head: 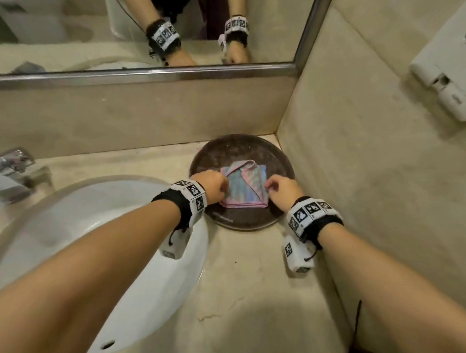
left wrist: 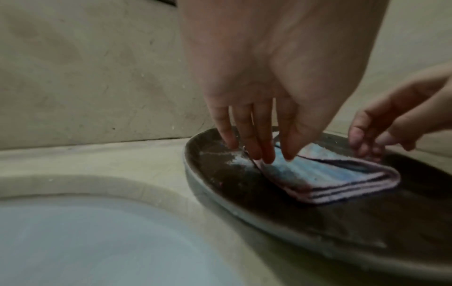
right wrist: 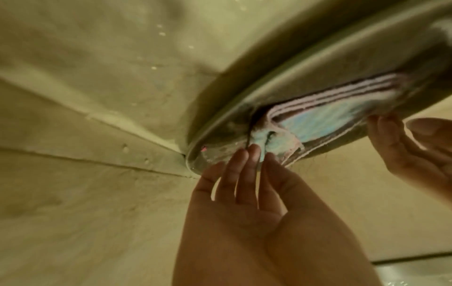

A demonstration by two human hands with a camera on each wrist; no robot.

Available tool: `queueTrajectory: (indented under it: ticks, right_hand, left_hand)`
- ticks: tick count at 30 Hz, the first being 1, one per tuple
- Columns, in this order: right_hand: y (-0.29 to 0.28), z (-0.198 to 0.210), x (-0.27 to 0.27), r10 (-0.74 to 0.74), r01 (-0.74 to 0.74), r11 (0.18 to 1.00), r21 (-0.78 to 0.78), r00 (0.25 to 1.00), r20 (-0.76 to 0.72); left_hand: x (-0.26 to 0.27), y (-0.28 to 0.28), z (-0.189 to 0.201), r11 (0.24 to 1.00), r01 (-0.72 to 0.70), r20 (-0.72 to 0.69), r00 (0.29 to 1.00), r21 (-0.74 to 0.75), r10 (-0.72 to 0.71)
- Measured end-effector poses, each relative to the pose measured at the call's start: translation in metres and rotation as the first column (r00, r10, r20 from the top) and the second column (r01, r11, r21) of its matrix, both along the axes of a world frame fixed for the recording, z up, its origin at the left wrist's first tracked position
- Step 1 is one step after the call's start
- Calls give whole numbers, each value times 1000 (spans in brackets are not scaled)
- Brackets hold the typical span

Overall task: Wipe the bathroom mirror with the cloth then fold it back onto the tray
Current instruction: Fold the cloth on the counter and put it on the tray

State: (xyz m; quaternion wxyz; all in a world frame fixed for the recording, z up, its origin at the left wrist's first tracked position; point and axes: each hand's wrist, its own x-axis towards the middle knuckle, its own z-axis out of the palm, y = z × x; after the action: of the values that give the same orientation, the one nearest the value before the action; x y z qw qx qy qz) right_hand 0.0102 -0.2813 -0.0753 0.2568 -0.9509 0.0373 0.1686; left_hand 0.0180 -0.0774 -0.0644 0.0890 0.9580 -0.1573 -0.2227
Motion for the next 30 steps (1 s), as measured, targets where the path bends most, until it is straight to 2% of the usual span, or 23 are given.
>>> queueTrajectory:
  ticks: [2,3,5,7,10,12,15,18,21,25,28,30]
  right_hand:
    - [4,2,6,-78,73,995,71,995,66]
    - [7,2,8,-86,82,993,86,995,50]
    - [15,0,11,-41,41,998,57,999,0]
    - [22,-7,10,35,-35,999,-22,999,17]
    - [31,-20,9,213,-176,956,-233,967,141]
    - [36,-24,16,269,-193,929,-317,938,217]
    - [42,-30,29,275,-195,926,-324,934,227]
    - [45,-34,33,270,-213,940,-268,942,198]
    - [43,-32,33,265,-214,952,-218,934,240]
    - [43,-27,28,282,-258,954,-155,945,163]
    - [51,-21,23,319,-319,948,-20,945,67]
    - [56,-19,15,331,-335,940,71,942,56]
  left_hand:
    - [6,-3,1,993,-89,60,994,-70,94]
    - [8,-5,0,986,-123,90,987,-108,133]
    - [12,-12,-6,971,-159,141,973,-177,184]
    - [14,-22,-13,961,-164,188,960,-222,207]
    - [18,-33,-27,967,-136,275,942,-213,193]
    - [22,-35,-33,976,-147,307,932,-159,191]
    - [25,-29,-42,978,-174,326,924,-116,203]
    - [22,-20,-49,969,-167,349,910,-184,224]
    - [24,-13,-47,943,-209,320,902,-259,288]
    - [31,-5,-40,904,-308,200,905,-297,374]
    - [34,-2,-36,842,-411,52,889,-350,456]
    - [35,-1,-35,766,-484,-81,862,-424,500]
